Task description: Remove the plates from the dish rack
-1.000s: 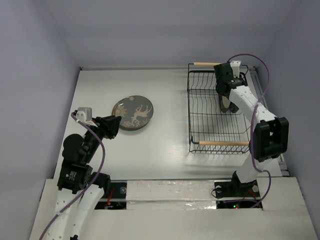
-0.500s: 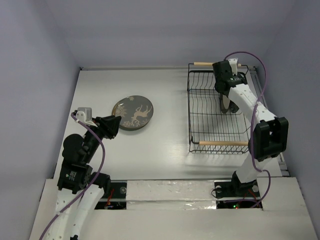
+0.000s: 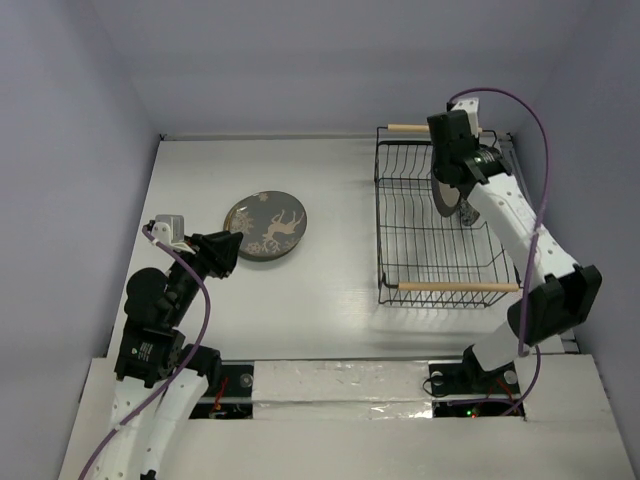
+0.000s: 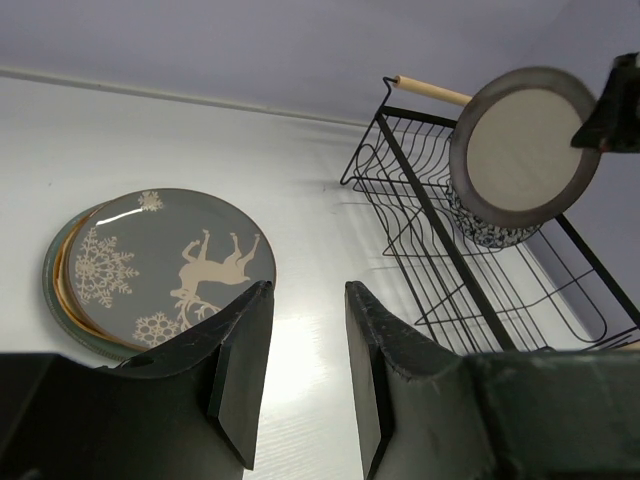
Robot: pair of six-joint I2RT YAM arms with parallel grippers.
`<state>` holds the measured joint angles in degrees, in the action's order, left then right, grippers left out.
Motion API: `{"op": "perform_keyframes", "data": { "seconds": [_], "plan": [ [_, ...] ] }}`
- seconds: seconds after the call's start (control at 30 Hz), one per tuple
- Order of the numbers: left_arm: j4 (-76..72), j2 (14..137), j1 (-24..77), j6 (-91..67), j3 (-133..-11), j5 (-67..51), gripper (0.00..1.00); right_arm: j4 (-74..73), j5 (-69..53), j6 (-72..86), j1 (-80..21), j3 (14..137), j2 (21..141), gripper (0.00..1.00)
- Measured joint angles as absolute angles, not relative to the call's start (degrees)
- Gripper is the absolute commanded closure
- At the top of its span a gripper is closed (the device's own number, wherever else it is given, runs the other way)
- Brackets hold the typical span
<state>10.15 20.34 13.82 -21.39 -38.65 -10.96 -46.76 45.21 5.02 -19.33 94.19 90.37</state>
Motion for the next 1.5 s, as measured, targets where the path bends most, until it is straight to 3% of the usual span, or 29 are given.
{"op": "perform_keyframes", "data": {
  "seconds": [0.3, 0.53, 0.9, 1.4, 1.5],
  "plan": [
    [10.13, 20.58, 13.82, -21.47, -38.65, -11.53, 0.68, -45.17, 42.92, 9.39, -28.97, 97.89, 78.08, 1.0],
    [10.13, 20.58, 13.82, -21.54, -38.65, -11.55, 0.68, -31.24, 28.16, 17.54, -34.37, 89.82, 74.13, 1.0],
    [10.15, 20.56, 13.82, -21.56, -38.63, -11.4, 0.67, -8.47, 0.49, 39.44, -39.24, 83.37, 100.01, 1.0],
    [10.13, 20.4, 13.82, -21.58, -38.61, -11.29, 0.67, 3.07, -4.49, 53.89, -41.85, 83.4, 116.57, 1.0],
    [10.15, 20.4, 13.82, -21.58, -38.61, -11.29, 0.67, 3.88, -4.49, 55.18, -42.09, 83.4, 117.05, 0.92]
  ]
}}
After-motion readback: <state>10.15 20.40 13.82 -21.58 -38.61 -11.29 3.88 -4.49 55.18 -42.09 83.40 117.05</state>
